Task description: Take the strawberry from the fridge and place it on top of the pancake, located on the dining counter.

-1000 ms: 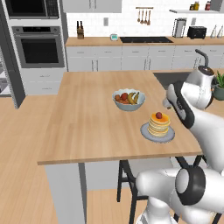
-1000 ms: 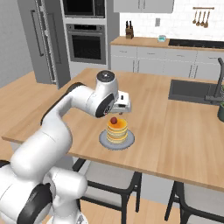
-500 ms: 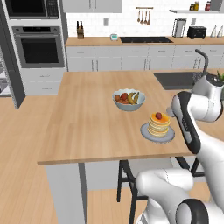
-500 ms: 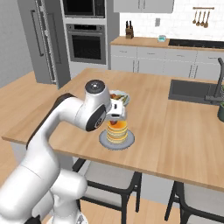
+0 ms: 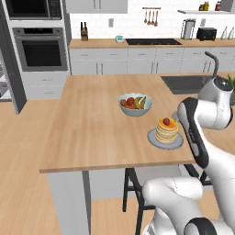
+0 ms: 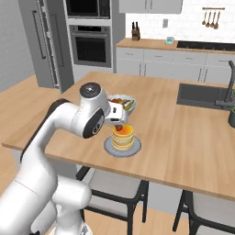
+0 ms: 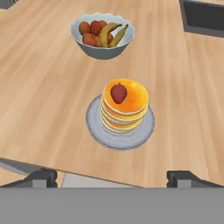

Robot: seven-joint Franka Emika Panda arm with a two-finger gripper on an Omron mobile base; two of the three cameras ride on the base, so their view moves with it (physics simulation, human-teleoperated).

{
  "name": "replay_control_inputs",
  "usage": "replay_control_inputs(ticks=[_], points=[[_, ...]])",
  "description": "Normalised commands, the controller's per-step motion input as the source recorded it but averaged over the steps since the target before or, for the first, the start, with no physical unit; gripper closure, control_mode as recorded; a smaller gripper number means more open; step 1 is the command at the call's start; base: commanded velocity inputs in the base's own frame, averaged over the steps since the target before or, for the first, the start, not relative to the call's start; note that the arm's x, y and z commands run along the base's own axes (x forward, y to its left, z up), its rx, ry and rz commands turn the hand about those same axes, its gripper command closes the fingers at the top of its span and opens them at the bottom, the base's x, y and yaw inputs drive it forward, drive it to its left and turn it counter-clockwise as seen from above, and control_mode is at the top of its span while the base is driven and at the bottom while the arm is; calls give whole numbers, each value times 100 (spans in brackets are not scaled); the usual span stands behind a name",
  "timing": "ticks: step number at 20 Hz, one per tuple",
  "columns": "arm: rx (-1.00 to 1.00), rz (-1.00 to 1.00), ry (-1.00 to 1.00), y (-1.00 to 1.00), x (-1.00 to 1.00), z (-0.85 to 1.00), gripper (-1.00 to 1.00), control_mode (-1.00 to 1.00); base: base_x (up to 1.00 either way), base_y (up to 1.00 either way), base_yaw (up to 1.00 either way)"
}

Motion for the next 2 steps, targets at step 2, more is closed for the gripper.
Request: replay_control_inputs(ticks=[2], points=[[-2,-2,-2,14,-29,10,-100,-100,0,0,0]])
